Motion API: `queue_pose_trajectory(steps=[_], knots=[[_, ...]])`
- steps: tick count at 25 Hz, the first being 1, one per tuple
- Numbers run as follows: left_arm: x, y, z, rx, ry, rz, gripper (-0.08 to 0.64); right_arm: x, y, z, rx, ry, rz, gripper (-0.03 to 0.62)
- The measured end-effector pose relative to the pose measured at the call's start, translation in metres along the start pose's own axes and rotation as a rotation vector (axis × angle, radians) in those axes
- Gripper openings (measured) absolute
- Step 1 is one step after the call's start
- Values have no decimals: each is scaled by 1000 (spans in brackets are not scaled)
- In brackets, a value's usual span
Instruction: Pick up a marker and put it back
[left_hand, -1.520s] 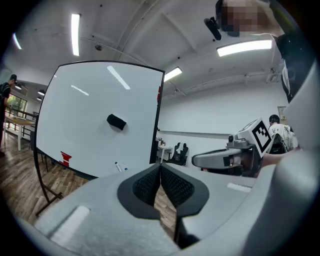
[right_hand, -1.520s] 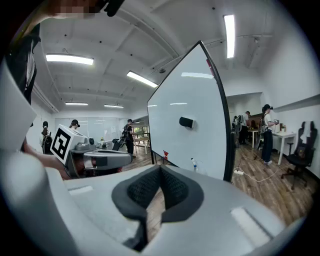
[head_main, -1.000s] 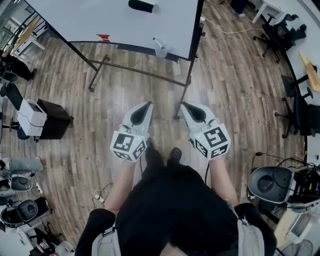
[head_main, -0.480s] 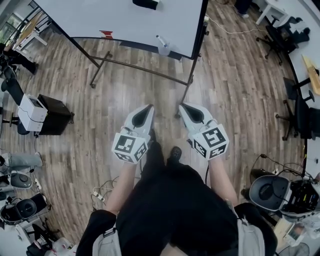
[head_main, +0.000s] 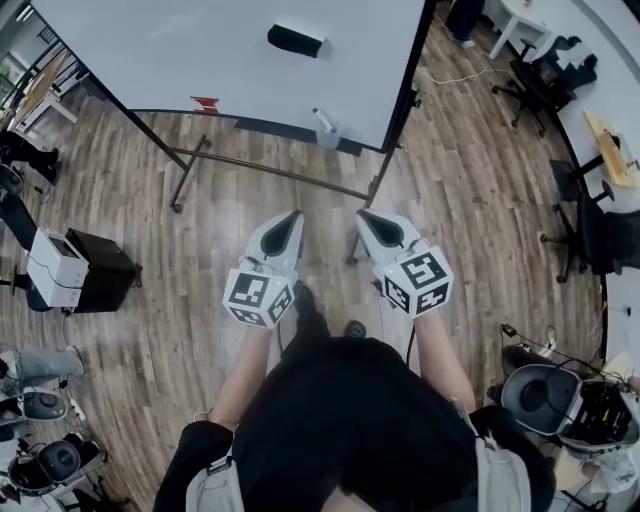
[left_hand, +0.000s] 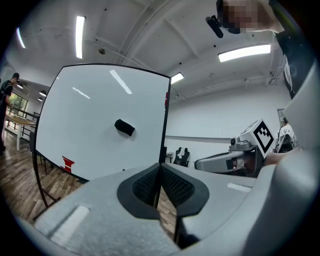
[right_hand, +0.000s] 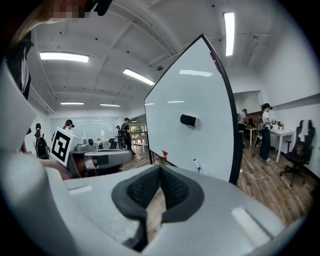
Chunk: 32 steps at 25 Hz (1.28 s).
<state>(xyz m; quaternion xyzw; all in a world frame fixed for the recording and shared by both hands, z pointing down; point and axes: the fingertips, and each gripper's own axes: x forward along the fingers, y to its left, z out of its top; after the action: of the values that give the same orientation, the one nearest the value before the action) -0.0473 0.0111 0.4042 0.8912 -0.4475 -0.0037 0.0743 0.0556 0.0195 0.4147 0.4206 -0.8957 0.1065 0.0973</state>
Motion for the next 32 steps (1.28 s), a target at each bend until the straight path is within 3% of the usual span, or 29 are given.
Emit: queue_pose_trajectory(steps=[3,5,16,24,32], knots=[[13,26,10,4,-13,-33,14,29,-2,10,5,10,-20,5],[20,42,11,7,-14,-53,12,48,-1,13,14,15,-26,48],[41,111,-2,-5,31,-125,14,129,-15,8,100,47,-118,104],[55,139,0,-25,42,-109,14,162,-54,-4,131,111,-173,104],[75,160,2,-28,55,-14,14,207,-114,-24,89,189,-188,104]])
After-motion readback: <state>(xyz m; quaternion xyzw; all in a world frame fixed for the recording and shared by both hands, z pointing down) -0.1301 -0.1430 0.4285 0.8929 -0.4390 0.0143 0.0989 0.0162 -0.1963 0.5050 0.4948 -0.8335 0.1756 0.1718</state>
